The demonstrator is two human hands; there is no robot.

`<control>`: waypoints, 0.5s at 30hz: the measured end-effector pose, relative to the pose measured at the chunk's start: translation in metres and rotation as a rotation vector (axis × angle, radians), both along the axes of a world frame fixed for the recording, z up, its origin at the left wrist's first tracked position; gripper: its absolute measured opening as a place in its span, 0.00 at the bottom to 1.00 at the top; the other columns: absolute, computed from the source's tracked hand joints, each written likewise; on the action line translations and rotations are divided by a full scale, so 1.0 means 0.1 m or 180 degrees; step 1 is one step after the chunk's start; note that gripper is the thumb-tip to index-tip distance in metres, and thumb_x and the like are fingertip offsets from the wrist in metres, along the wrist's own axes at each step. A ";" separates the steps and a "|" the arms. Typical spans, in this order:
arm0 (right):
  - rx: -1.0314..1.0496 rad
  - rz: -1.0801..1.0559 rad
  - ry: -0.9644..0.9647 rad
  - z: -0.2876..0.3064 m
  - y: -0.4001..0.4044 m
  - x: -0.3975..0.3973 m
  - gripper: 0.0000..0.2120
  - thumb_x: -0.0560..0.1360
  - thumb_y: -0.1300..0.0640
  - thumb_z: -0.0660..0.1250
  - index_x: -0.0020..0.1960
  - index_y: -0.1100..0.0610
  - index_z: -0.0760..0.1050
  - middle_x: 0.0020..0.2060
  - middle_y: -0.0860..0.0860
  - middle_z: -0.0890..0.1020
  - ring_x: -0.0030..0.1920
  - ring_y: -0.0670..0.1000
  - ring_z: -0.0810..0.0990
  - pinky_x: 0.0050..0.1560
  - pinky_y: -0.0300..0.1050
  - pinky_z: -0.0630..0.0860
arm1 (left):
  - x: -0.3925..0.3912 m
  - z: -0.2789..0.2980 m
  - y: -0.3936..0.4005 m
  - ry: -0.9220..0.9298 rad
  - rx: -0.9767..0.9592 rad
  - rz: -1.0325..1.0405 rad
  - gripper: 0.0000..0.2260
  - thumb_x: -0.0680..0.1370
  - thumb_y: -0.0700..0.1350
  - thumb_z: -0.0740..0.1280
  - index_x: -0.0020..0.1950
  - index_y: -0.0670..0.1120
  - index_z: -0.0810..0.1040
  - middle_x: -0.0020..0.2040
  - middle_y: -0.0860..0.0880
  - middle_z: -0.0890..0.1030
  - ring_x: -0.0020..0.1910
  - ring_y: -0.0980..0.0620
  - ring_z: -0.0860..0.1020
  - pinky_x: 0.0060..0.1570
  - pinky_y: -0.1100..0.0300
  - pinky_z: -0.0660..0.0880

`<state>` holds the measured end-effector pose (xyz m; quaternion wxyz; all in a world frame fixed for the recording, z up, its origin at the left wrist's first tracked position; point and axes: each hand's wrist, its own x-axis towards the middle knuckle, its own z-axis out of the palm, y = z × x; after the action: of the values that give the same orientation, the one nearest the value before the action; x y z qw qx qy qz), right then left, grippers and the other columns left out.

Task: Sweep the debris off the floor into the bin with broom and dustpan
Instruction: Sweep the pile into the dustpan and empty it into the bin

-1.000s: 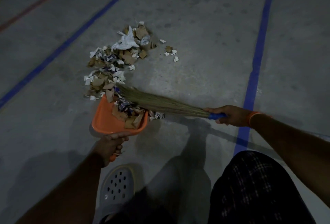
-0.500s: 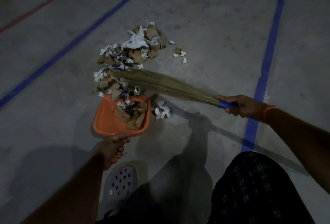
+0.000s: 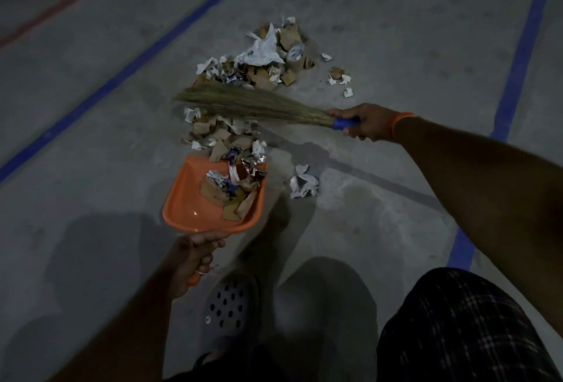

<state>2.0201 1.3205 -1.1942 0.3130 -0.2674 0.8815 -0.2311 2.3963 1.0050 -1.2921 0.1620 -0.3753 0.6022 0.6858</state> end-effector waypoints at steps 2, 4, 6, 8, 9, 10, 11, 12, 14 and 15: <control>0.0121 0.0141 0.0038 -0.04 -0.19 -0.07 0.28 0.79 0.62 0.65 0.74 0.43 0.64 0.41 0.56 0.78 0.33 0.50 0.73 0.29 0.41 0.72 | 0.09 0.07 0.02 0.0041 0.0013 0.0096 0.10 0.82 0.36 0.63 0.57 0.41 0.83 0.46 0.44 0.79 0.25 0.58 0.65 0.22 0.68 0.59; 0.0287 0.0269 0.0021 -0.11 -0.30 -0.09 0.28 0.79 0.60 0.64 0.75 0.43 0.62 0.42 0.58 0.79 0.33 0.51 0.74 0.29 0.40 0.72 | 0.18 0.09 0.01 0.0007 -0.0127 0.0109 0.10 0.82 0.35 0.64 0.56 0.41 0.84 0.44 0.47 0.81 0.25 0.58 0.66 0.22 0.69 0.59; 0.0475 0.0328 -0.0088 -0.23 -0.35 -0.07 0.28 0.79 0.59 0.64 0.74 0.41 0.62 0.46 0.61 0.80 0.34 0.53 0.75 0.30 0.42 0.73 | 0.21 0.09 -0.04 -0.0052 -0.0243 0.0149 0.10 0.82 0.36 0.64 0.54 0.44 0.85 0.43 0.48 0.82 0.25 0.58 0.66 0.23 0.68 0.59; 0.0674 0.0373 -0.0196 -0.34 -0.33 0.02 0.29 0.79 0.60 0.64 0.75 0.41 0.62 0.44 0.61 0.80 0.34 0.53 0.74 0.30 0.44 0.73 | 0.19 0.09 -0.08 -0.0123 -0.0268 0.0215 0.10 0.82 0.37 0.64 0.54 0.45 0.85 0.43 0.49 0.82 0.25 0.58 0.66 0.24 0.68 0.59; 0.0699 0.0340 -0.0256 -0.37 -0.31 0.07 0.29 0.78 0.60 0.64 0.75 0.42 0.62 0.41 0.59 0.79 0.34 0.52 0.74 0.30 0.44 0.73 | 0.16 0.13 -0.08 -0.0126 -0.0243 0.0255 0.10 0.82 0.37 0.64 0.55 0.44 0.84 0.41 0.50 0.82 0.25 0.59 0.66 0.22 0.69 0.59; 0.0680 0.0300 -0.0314 -0.39 -0.28 0.13 0.29 0.78 0.61 0.64 0.75 0.42 0.62 0.40 0.57 0.79 0.33 0.52 0.74 0.30 0.44 0.73 | 0.13 0.14 -0.08 -0.0111 -0.0197 0.0252 0.09 0.83 0.37 0.63 0.56 0.43 0.83 0.36 0.52 0.81 0.24 0.60 0.65 0.21 0.69 0.60; 0.0660 0.0301 -0.0359 -0.39 -0.25 0.20 0.29 0.78 0.60 0.65 0.75 0.43 0.62 0.39 0.56 0.78 0.33 0.51 0.74 0.30 0.44 0.73 | 0.09 0.17 -0.07 -0.0098 -0.0163 0.0239 0.09 0.83 0.37 0.62 0.56 0.43 0.82 0.32 0.54 0.79 0.23 0.60 0.65 0.19 0.69 0.60; 0.0660 0.0341 -0.0386 -0.40 -0.22 0.26 0.29 0.78 0.60 0.65 0.75 0.43 0.61 0.38 0.54 0.79 0.33 0.51 0.75 0.31 0.43 0.74 | 0.05 0.17 -0.08 -0.0100 -0.0143 0.0231 0.09 0.83 0.37 0.61 0.56 0.42 0.82 0.30 0.54 0.77 0.23 0.60 0.65 0.19 0.69 0.60; 0.0644 0.0473 -0.0449 -0.38 -0.14 0.38 0.30 0.78 0.60 0.65 0.76 0.44 0.61 0.37 0.49 0.78 0.33 0.49 0.76 0.30 0.40 0.75 | -0.02 0.17 -0.13 -0.0164 -0.0138 0.0185 0.09 0.82 0.38 0.63 0.55 0.43 0.83 0.35 0.48 0.74 0.25 0.58 0.64 0.21 0.67 0.59; 0.0627 0.0527 -0.0481 -0.38 -0.11 0.44 0.30 0.78 0.60 0.65 0.76 0.44 0.60 0.38 0.47 0.77 0.33 0.49 0.76 0.30 0.38 0.75 | -0.04 0.17 -0.14 -0.0220 -0.0135 0.0158 0.09 0.82 0.39 0.64 0.55 0.43 0.84 0.36 0.46 0.73 0.25 0.56 0.64 0.22 0.66 0.59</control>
<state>2.0640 1.3095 -1.2320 0.4212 -0.2890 0.8488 -0.1364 2.3922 0.9910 -1.2753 0.1577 -0.4169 0.6012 0.6633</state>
